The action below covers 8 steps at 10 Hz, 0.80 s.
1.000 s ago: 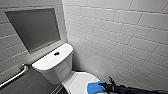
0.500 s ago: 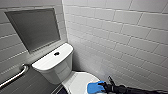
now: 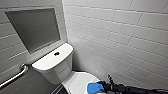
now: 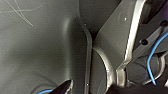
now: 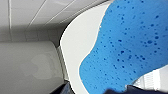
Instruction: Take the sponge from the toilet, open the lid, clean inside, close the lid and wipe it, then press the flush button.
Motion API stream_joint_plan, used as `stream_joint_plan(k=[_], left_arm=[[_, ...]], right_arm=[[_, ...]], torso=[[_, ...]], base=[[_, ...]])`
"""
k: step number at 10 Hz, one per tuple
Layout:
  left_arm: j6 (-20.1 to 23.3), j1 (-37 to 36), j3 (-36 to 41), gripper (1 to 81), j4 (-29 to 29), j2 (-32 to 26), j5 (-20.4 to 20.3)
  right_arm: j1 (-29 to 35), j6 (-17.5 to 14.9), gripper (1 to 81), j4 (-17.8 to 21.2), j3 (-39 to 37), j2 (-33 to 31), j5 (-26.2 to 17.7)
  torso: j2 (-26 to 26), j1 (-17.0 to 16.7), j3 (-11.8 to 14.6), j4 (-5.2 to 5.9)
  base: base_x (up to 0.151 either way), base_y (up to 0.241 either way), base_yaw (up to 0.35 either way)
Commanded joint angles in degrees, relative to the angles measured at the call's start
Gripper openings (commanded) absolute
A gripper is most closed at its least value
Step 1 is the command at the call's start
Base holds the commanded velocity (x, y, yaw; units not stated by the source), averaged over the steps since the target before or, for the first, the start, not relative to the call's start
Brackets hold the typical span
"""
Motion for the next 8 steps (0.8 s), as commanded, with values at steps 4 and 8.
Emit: stream_joint_plan(k=[4, 8], left_arm=[[0.34, 0.81, 0.75, 81.1, -1.53, 0.08, 4.42], [0.25, 0.82, 0.13, 81.1, -1.7, 0.17, 4.5]], right_arm=[[5.69, -0.43, 81.1, 0.23, -2.74, 1.1, -2.52], [7.02, -0.17, 81.1, 0.23, -4.06, 1.53, -2.61]], torso=[[0.0, 0.0, -4.17, 0.0], [-0.02, 0.02, -4.61, 0.0]], base=[[0.0, 0.0, 0.0], [0.0, 0.0, 0.0]])
